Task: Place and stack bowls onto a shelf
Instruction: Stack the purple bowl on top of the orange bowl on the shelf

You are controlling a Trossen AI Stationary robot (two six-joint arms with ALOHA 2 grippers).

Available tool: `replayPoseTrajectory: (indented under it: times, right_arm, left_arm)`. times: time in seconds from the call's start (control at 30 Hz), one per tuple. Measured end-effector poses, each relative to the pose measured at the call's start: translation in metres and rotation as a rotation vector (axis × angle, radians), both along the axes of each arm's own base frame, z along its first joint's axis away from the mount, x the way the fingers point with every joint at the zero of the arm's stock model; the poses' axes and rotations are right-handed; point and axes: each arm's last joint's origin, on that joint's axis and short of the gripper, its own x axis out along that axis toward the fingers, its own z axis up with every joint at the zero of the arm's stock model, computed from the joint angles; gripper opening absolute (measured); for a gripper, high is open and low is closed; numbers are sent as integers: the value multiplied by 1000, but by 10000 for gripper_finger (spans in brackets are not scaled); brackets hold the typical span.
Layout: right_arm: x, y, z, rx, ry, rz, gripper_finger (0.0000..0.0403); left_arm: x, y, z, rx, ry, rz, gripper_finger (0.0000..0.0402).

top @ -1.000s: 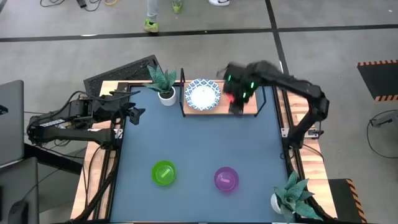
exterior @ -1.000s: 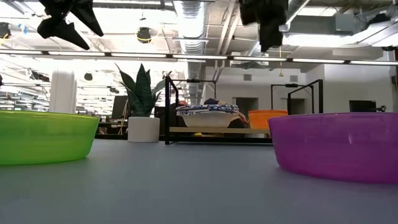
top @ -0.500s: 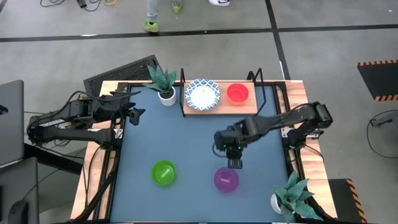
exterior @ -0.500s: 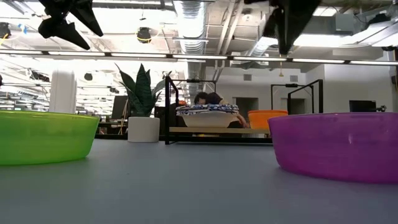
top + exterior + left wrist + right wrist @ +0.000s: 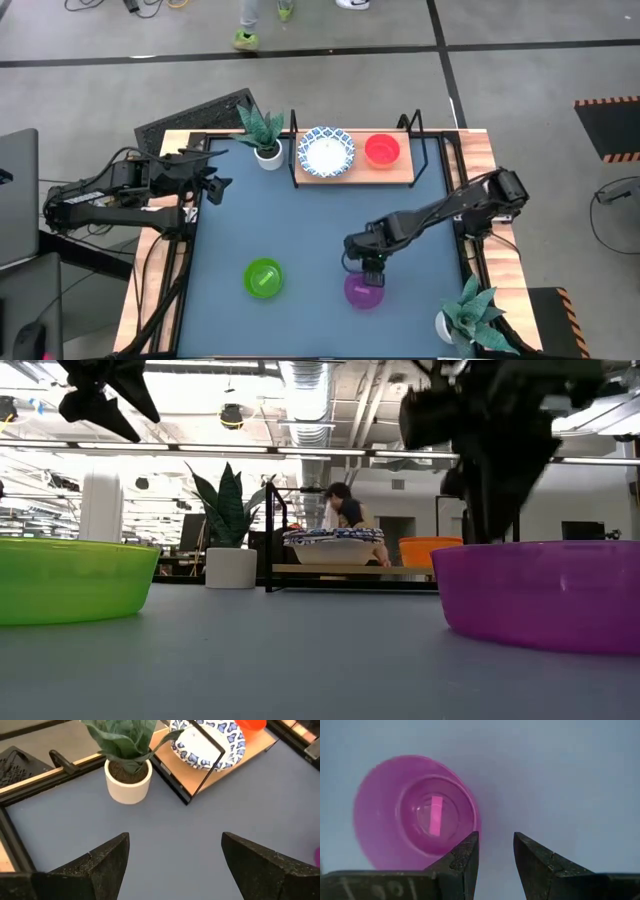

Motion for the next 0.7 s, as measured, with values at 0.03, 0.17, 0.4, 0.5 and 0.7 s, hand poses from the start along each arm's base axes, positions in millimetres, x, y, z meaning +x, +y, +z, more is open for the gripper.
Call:
replayPoseTrajectory:
  times: [0.03,0.17,0.4,0.5,0.7]
  right_arm:
    - [-1,2,-6,-4,16,5,147]
    - [5,6,-25,9,64,26,147]
    - [8,7,-39,22,104,29,107]
    - [7,6,-33,26,84,26,41]
    - [3,-10,-3,40,-9,20,22]
  left_arm:
    - [0,0,-1,-1,7,0,300]
    - [-1,0,-1,-4,16,1,300]
    - [-1,0,-1,-3,17,0,300]
    - [-1,0,-1,-2,17,1,300]
    - [-1,0,-1,2,18,4,300]
